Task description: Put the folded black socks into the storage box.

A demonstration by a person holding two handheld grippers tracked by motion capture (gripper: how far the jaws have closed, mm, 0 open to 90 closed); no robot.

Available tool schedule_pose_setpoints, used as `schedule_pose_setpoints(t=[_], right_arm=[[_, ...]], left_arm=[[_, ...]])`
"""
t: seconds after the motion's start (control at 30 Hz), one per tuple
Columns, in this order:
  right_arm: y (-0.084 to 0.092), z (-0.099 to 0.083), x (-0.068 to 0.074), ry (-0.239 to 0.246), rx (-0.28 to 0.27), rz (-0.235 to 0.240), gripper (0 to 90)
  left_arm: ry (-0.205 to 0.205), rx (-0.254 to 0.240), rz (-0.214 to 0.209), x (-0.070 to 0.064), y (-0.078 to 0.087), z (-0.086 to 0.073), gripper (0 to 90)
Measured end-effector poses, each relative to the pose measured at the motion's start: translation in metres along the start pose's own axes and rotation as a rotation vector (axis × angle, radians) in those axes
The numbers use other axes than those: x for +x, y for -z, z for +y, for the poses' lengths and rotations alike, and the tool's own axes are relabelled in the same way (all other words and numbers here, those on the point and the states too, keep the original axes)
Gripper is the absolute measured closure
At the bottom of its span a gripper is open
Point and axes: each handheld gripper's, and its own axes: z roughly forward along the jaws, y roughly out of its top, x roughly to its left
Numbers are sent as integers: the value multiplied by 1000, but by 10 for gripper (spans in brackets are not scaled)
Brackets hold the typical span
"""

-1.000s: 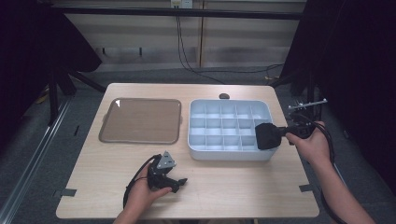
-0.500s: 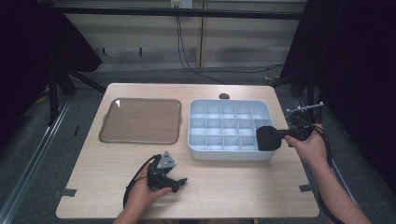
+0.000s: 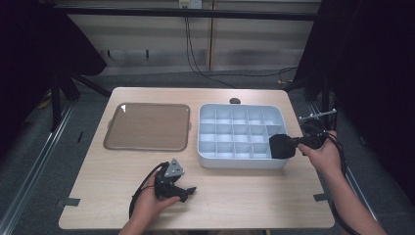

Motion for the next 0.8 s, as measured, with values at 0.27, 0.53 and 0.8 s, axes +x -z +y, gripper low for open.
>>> schedule_pose_setpoints(t=[0.27, 0.53, 0.8], right_arm=[[-2, -1, 2, 6, 13, -9, 765], [-5, -2, 4, 24, 23, -26, 763], [-6, -3, 4, 36, 12, -35, 730]], left_arm=[[-2, 6, 0, 0, 0, 0, 150], [0, 3, 1, 0, 0, 0, 150], [-1, 1, 1, 0, 0, 0, 150]])
